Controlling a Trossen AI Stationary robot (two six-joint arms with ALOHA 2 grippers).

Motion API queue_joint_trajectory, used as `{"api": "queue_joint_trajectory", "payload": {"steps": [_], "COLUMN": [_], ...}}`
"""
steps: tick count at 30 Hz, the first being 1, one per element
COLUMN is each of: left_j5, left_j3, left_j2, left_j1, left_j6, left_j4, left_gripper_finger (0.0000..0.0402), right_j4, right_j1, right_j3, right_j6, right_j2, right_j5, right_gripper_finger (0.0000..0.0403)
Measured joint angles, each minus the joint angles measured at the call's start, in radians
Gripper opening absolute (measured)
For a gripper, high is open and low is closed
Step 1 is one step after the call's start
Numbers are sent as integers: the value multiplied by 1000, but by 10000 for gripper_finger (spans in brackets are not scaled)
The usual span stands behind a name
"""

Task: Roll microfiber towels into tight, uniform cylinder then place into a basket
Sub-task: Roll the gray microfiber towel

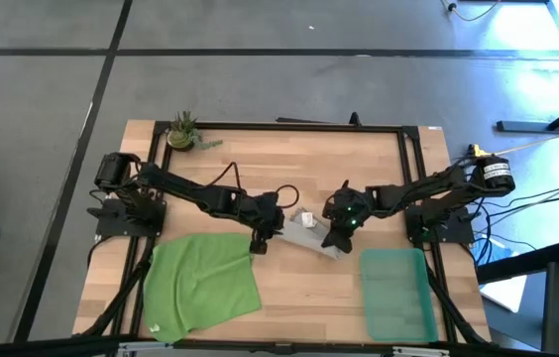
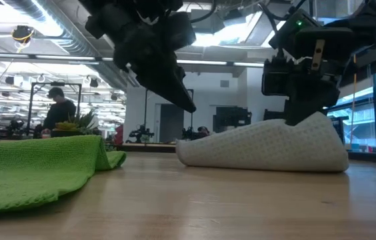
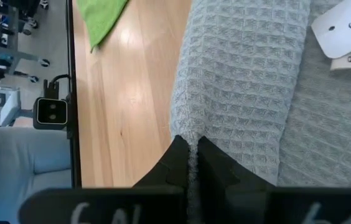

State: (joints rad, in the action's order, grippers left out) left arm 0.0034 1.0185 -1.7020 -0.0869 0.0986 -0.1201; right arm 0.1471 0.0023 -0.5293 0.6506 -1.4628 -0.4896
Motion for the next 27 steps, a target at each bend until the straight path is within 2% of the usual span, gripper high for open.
{"api": "queue_joint_trajectory", "payload": {"steps": [8,14,19,23,27], "left_j5": [0,-71,-99,-125,-125], "left_j3": [1,1,1,1,1], "left_j2": [-69,-95,-95,-94,-86], "left_j1": [-28,-32,-36,-24,-15], "left_j6": [37,-11,50,-9,-68], "left_j4": [22,-1,-6,-52,-165], "left_gripper_finger": [78,78,78,78,78], "right_j4": [6,7,8,9,9], "right_j1": [-2,-2,-2,-2,-2], "right_j3": [0,0,0,0,0], "right_j6": [26,26,25,24,20], "right_j2": [0,0,0,0,0], "right_j5": [0,0,1,11,11], "right_gripper_finger": [17,17,17,17,17]}}
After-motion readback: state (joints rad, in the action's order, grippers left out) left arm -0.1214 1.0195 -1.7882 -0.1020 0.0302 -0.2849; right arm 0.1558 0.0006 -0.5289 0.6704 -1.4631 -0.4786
